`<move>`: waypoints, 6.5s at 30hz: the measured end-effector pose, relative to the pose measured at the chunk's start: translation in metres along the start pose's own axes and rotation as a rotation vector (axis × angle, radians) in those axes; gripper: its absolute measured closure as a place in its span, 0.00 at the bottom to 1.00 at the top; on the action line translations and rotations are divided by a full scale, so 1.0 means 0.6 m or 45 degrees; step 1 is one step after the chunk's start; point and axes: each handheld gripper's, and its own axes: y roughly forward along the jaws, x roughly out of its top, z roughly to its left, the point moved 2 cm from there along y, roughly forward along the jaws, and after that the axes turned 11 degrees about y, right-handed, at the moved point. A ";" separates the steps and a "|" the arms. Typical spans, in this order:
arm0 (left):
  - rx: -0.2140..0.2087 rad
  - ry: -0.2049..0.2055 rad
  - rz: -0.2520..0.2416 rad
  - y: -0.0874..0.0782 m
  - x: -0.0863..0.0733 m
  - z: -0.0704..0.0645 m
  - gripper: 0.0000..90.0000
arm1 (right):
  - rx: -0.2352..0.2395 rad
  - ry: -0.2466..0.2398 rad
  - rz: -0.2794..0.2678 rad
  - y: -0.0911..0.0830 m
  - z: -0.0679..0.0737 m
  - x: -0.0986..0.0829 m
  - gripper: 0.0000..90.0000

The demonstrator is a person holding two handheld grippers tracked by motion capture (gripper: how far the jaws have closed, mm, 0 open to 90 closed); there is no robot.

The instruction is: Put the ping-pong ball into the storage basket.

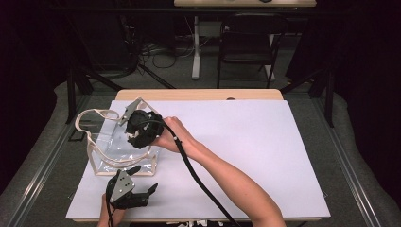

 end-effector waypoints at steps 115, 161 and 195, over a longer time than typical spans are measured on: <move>-0.002 0.001 0.010 0.000 0.001 -0.004 0.18 | -0.185 0.306 -0.076 -0.131 -0.097 -0.235 0.04; -0.004 0.005 0.012 0.001 0.001 -0.005 0.18 | -0.322 0.479 -0.085 -0.163 -0.102 -0.401 0.03; -0.005 0.006 0.022 0.002 0.000 -0.005 0.18 | -0.402 0.574 -0.069 -0.194 -0.086 -0.498 0.03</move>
